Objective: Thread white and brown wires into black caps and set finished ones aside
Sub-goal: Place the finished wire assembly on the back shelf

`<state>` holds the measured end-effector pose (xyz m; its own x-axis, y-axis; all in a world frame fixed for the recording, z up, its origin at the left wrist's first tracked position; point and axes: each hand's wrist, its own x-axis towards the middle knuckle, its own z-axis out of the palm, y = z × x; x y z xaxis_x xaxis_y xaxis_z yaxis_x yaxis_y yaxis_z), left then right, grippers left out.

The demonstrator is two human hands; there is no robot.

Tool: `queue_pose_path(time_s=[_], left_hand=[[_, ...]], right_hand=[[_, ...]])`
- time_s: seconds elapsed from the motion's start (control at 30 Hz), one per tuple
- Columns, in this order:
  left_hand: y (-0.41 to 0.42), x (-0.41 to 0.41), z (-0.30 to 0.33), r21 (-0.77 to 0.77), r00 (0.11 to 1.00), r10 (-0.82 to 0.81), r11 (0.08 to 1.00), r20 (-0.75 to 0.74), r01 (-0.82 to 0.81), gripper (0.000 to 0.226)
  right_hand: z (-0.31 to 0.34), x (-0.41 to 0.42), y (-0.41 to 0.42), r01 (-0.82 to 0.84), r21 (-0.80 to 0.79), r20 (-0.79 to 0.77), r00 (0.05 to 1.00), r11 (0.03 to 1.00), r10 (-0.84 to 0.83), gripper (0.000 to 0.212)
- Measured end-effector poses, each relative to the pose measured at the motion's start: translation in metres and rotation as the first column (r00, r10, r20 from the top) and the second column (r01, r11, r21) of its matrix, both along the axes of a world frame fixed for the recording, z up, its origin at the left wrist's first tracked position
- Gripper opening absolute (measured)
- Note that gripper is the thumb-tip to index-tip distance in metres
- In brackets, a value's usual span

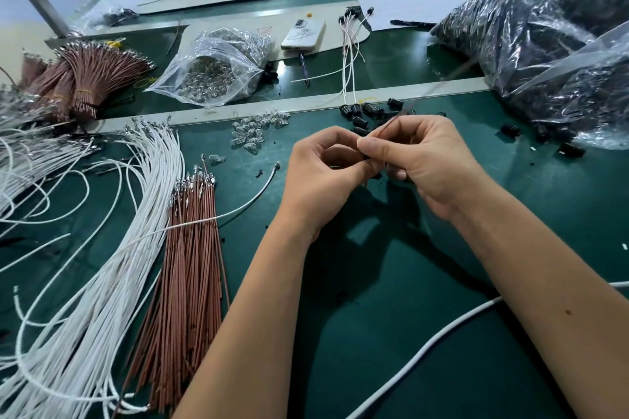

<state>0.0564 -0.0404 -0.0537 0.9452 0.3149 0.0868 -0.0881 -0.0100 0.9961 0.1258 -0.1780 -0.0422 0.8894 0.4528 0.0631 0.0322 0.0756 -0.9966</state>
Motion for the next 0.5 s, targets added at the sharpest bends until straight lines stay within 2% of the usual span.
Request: queue_pose_path(time_s=[0.07, 0.13, 0.23, 0.3, 0.4, 0.5], left_hand=[[-0.001, -0.001, 0.004, -0.087, 1.000, 0.008, 0.996, 0.023, -0.006, 0.015], [0.000, -0.001, 0.009, -0.263, 0.998, 0.049, 0.964, 0.027, -0.041, 0.020], [0.005, -0.001, 0.013, -0.459, 0.995, 0.100, 0.884, 0.004, -0.087, 0.025], [0.007, -0.001, 0.014, -0.508, 0.997, 0.069, 0.859, -0.016, -0.068, 0.026], [0.006, -0.002, 0.016, -0.563, 1.000, 0.001, 0.827, -0.030, -0.018, 0.024], [0.012, -0.001, 0.022, -0.619, 0.998, 0.055, 0.783, -0.022, -0.057, 0.018]], right_hand=[[-0.001, 0.001, 0.002, -0.014, 0.049, -0.009, 1.000, 0.999, 0.014, 0.027], [-0.002, 0.000, 0.004, 0.013, 0.060, 0.030, 0.999, 0.998, -0.015, 0.030], [-0.006, -0.002, 0.008, 0.001, -0.108, 0.225, 0.974, 0.994, 0.023, 0.031], [-0.008, -0.005, 0.008, -0.036, -0.150, 0.281, 0.957, 0.988, 0.077, 0.024], [-0.007, -0.006, 0.008, -0.060, -0.127, 0.286, 0.954, 0.990, 0.094, 0.012], [-0.004, -0.004, 0.002, -0.152, -0.182, 0.290, 0.936, 0.972, 0.200, 0.012]])
